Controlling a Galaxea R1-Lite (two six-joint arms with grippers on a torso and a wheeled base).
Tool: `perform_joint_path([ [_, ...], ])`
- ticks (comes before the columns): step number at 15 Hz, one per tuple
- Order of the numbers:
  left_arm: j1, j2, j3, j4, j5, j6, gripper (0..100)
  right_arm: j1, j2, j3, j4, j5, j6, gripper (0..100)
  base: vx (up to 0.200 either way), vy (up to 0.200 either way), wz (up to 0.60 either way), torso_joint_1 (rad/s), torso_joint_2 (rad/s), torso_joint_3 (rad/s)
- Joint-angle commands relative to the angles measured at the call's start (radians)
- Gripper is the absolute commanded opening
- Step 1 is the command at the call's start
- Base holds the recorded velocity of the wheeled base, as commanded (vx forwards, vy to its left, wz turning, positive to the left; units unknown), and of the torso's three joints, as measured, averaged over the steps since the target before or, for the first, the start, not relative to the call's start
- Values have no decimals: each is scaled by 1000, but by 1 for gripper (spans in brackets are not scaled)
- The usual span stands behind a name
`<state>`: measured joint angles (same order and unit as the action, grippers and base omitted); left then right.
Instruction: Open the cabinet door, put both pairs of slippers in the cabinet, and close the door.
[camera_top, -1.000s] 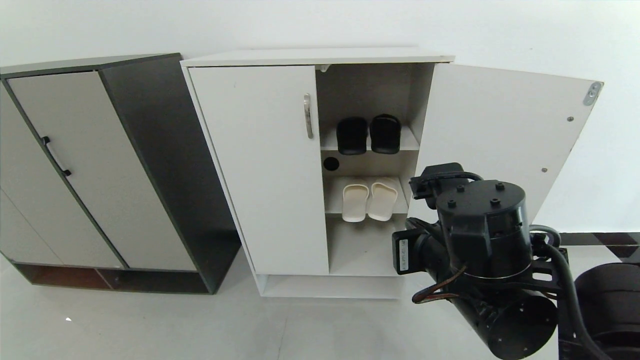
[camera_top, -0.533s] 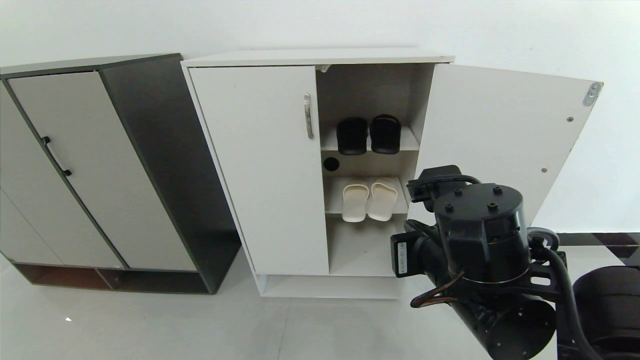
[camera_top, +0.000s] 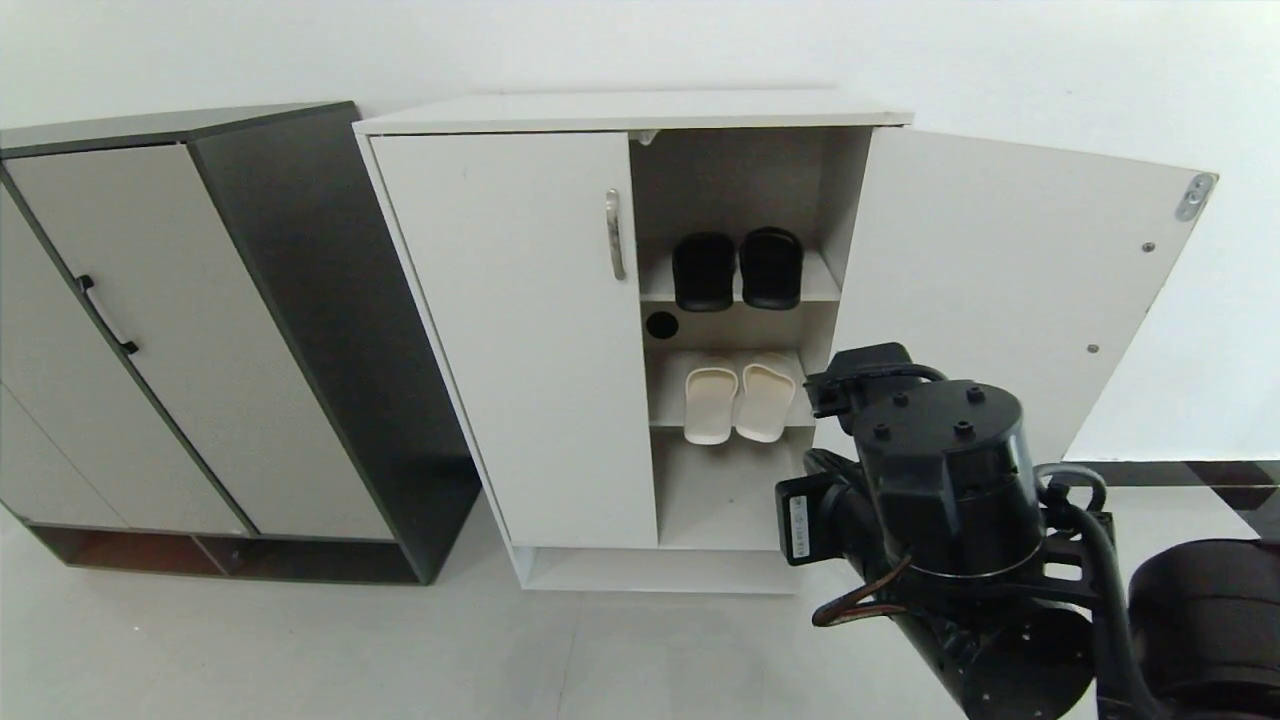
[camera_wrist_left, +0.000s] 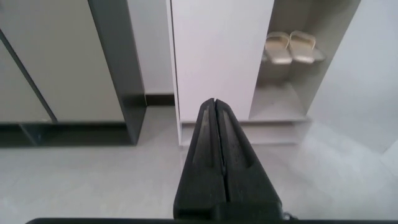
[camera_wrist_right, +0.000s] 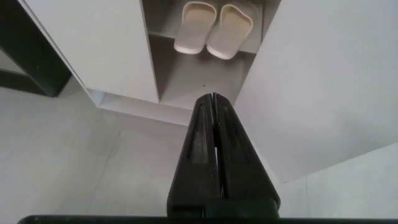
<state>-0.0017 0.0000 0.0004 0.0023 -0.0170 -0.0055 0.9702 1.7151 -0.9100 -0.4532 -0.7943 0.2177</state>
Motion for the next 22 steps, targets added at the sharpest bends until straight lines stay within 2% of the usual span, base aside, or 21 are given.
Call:
perform_joint_path([
  [1,0,2,0,-1,0,-1,0,1,4,0,-2,0,0,0,0,0,0,51,-373,-378],
  [10,0,2,0,-1,0,-1,0,1,3,-1,-1,0,0,0,0,0,0,104,-489,-344],
  [22,0,0,0,-1,0,-1,0,-2,1,0,-2,0,0,0,0,0,0,187,-496,-314],
])
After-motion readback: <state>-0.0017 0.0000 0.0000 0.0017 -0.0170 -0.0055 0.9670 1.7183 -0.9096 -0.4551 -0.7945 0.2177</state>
